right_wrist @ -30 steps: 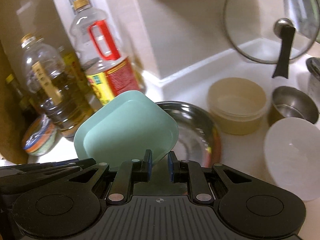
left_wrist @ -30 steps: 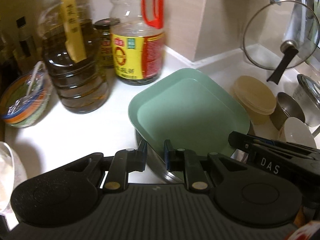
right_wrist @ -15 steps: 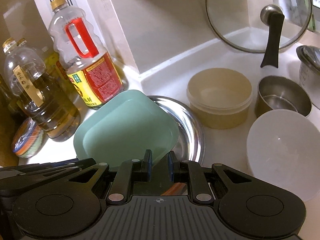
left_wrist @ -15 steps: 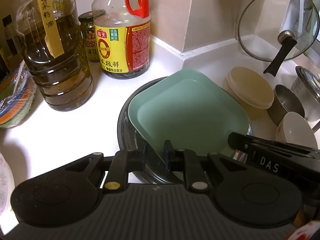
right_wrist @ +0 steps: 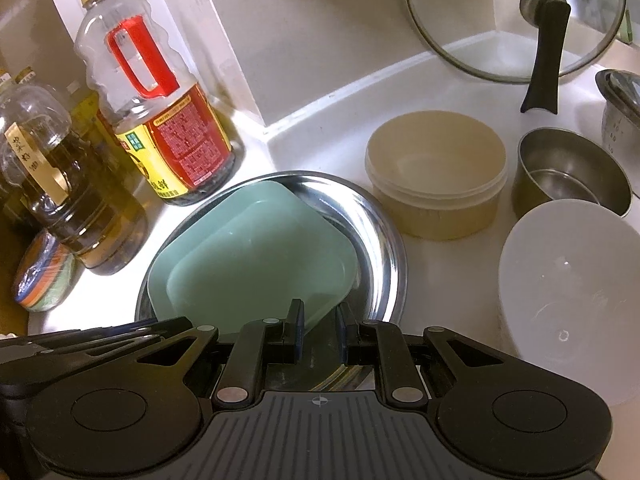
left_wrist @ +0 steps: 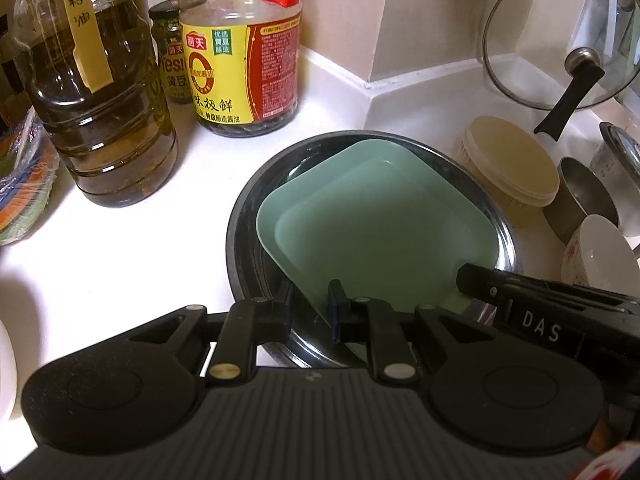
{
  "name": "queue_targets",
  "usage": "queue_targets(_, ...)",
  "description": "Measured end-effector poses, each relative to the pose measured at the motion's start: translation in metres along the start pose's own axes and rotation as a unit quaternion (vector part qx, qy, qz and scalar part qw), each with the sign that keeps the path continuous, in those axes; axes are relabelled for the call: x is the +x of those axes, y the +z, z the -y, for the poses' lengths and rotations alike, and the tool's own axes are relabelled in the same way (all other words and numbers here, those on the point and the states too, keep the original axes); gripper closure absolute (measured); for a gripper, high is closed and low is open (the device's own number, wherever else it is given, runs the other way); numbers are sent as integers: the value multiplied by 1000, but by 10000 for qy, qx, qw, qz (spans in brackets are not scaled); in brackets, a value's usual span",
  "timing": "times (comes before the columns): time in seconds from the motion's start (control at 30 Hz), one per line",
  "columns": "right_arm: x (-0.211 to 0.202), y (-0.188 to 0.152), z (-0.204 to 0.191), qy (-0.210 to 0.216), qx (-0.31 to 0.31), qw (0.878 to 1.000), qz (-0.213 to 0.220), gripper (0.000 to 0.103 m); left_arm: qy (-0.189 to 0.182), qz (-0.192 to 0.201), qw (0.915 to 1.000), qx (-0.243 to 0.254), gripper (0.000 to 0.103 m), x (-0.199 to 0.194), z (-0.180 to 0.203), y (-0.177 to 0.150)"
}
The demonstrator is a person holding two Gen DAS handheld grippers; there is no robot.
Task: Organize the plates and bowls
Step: 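Carry the green plate with both grippers and lower it into the steel basin, then open both grippers and lift away from the green plate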
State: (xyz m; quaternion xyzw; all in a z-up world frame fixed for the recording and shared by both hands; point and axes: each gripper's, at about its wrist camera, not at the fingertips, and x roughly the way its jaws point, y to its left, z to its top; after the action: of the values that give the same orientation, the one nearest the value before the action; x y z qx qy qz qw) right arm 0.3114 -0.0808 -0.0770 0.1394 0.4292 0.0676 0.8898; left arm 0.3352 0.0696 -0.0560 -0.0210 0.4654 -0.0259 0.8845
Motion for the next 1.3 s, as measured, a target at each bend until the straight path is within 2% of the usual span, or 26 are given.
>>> queue_targets(0.4,8,0,2,-35,94,9998,-143,86,-68,-120,9999,13,85,7,-2,3)
queue_targets(0.5,10,1,3,-71,93,9997,-229,84,-82,-138,9999,42,85,7,-1,3)
queue_targets(0.77,5,0,1,-70,5,9999,-81,62,-40,-64,10000,57,79,4,-1,5)
queue_targets(0.83,3,0,2,-62,3,10000,-35,60,-37,-66,10000,54,79,3,-1,4)
queue_targets(1.3,-5,-2,1,28,-28,10000,27,59,21,42,10000,25,78,-10,2,0)
